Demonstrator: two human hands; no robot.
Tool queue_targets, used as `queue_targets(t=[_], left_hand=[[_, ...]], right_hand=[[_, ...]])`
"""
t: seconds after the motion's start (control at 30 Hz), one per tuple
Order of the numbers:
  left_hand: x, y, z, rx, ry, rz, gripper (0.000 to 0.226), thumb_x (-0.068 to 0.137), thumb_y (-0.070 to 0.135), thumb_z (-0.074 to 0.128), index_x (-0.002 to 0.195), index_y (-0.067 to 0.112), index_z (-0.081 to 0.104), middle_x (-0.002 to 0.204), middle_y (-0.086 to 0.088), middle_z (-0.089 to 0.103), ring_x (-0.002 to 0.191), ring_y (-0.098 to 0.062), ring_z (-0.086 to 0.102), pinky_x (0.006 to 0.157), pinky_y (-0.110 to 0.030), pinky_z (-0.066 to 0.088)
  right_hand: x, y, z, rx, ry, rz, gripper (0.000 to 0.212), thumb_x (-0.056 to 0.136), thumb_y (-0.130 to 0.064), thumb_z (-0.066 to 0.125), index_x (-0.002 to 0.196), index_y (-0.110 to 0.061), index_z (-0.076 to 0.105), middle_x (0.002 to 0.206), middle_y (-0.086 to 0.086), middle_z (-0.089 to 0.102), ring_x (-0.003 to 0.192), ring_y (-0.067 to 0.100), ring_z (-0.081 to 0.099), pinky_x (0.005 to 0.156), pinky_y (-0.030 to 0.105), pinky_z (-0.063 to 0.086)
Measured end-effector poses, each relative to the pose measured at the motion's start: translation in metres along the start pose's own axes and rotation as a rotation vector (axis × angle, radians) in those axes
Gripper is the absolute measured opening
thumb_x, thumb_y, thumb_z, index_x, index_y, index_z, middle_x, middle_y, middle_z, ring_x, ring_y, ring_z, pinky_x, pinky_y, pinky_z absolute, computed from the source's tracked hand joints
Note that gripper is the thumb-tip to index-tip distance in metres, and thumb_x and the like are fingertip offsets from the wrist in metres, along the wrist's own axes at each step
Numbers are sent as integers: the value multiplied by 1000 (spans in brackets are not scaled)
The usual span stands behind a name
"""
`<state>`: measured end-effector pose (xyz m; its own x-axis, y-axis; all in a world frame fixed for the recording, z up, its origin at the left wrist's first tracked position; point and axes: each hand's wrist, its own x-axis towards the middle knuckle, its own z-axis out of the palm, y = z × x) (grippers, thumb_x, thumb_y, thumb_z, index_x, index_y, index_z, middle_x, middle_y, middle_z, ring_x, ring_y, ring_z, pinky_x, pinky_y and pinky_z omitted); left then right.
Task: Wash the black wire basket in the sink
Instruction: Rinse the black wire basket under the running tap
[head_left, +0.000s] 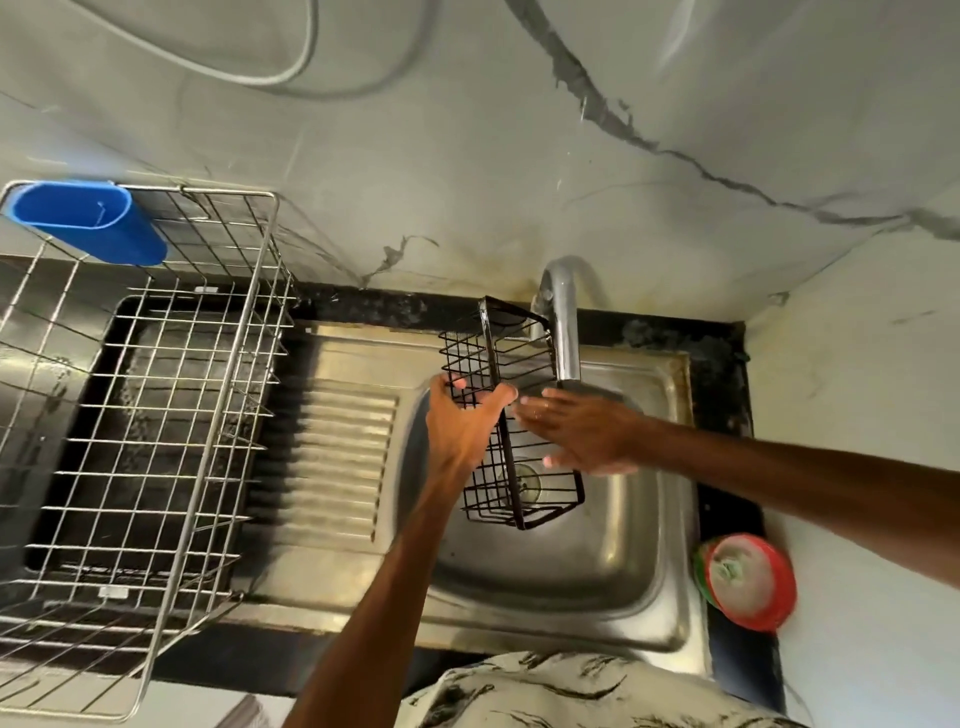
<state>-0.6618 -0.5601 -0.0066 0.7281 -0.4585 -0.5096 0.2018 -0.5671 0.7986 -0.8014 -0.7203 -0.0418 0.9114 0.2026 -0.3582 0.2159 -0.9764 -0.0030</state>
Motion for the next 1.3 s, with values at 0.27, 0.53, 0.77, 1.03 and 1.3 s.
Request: queue_targets(t=[0.27, 0.53, 0.77, 1.03, 1.3], left_hand=[[-5, 4, 4, 64, 26, 104, 65, 75, 46, 86, 122, 24, 47, 111, 6, 58, 100, -8, 57, 88, -31, 48], [-6, 1, 5, -57, 85, 107, 76, 62, 60, 78, 121, 24, 49, 114, 2, 61, 108, -19, 60, 102, -44, 52], [-6, 6, 15, -120, 42, 118, 60, 61, 62, 76, 108, 35, 50, 108, 6, 63, 104, -16, 62, 97, -45, 54], [-2, -1, 9, -312, 198, 211, 58, 67, 41, 83, 113, 24, 51, 101, 1, 69, 96, -16, 68, 89, -33, 56], [-12, 0, 9, -306, 245, 330, 54, 77, 23, 83, 116, 16, 48, 106, 5, 61, 98, -1, 64, 94, -37, 54]], right_hand=[[10, -2, -4, 122, 47, 261, 74, 104, -60, 27, 160, -15, 11, 166, 11, 1, 153, 26, -3, 123, 49, 19], [-25, -8, 25, 94, -8, -59, 64, 108, -54, 13, 160, -18, 18, 168, 5, 10, 156, 21, 0, 126, 42, -3], [19, 43, -31, 298, 95, 351, 83, 101, -61, 37, 161, -14, 5, 169, 5, -4, 155, 17, -13, 127, 47, 8], [-22, -28, 17, 494, 75, 156, 61, 109, -48, 8, 151, -17, 42, 162, 5, 33, 153, 10, 8, 120, 23, -17], [-21, -61, 20, 900, 302, 509, 61, 101, -62, 36, 141, -19, 53, 152, 1, 48, 145, 13, 35, 123, 35, 22]])
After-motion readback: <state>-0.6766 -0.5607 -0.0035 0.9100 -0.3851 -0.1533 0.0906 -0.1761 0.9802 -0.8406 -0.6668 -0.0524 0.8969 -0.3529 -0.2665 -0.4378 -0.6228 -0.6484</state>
